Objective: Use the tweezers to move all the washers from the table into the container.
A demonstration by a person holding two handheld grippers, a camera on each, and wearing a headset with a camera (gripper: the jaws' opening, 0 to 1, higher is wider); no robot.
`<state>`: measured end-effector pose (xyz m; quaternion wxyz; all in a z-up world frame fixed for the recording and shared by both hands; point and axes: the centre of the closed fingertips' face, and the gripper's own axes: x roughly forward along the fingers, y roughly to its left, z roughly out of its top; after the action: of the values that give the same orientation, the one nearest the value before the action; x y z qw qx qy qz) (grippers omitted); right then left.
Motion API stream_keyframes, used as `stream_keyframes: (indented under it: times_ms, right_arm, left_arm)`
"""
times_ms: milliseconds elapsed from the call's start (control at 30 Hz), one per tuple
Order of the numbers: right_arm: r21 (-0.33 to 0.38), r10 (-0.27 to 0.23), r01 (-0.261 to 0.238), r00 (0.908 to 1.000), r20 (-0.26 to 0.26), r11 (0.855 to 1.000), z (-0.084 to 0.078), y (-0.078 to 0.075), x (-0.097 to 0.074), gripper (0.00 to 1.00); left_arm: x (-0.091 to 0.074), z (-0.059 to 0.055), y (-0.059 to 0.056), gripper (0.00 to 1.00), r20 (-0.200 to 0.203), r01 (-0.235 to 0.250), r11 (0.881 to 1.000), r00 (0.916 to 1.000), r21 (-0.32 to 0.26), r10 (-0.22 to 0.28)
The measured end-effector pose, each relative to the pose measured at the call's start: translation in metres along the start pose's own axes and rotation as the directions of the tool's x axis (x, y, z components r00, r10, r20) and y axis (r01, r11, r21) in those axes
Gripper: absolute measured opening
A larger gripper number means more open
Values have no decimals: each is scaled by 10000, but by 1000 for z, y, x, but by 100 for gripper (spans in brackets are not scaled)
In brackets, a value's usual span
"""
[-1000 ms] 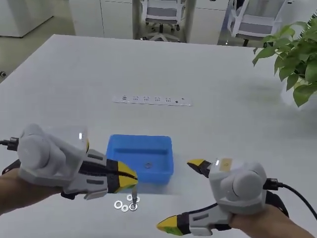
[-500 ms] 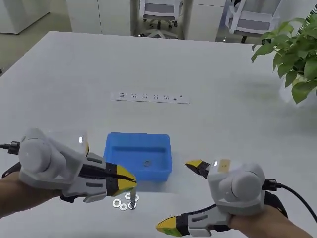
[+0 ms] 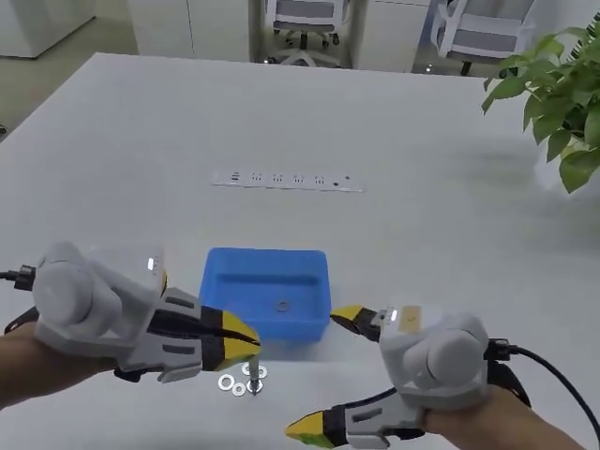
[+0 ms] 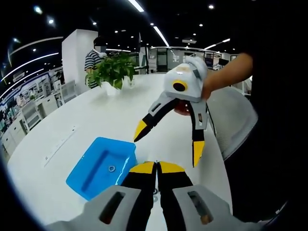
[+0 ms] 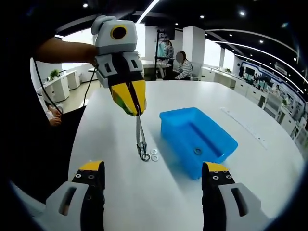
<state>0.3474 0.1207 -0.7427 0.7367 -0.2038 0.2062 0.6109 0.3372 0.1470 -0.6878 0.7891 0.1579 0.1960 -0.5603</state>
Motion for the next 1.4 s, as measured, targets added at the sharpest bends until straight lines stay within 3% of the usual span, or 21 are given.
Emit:
stream_keyframes:
  times_ms: [500, 767, 1033, 1400]
  right_arm:
    - [-1140, 1193, -1194, 9928, -72, 9863, 8, 10, 20, 53]
    - [-1454, 1856, -1870, 9823, -233, 9715, 11, 13, 35, 46]
    - [-1777, 2526, -2579, 9662, -525, 9497, 12, 19, 50, 33]
    - [-2144, 2896, -2980, 9546, -700, 9302, 13, 24, 58, 19]
  left_arm:
    - [1, 2, -2, 5, -213, 384, 9992, 9990, 129, -381]
    - [-1, -2, 1, 5, -399, 507, 9986, 9979, 165, -500]
    - [-2, -2, -1, 5, -531, 613, 9979, 9968, 185, -602]
    - [-3, -3, -1, 5, -589, 589, 9981, 9966, 160, -578]
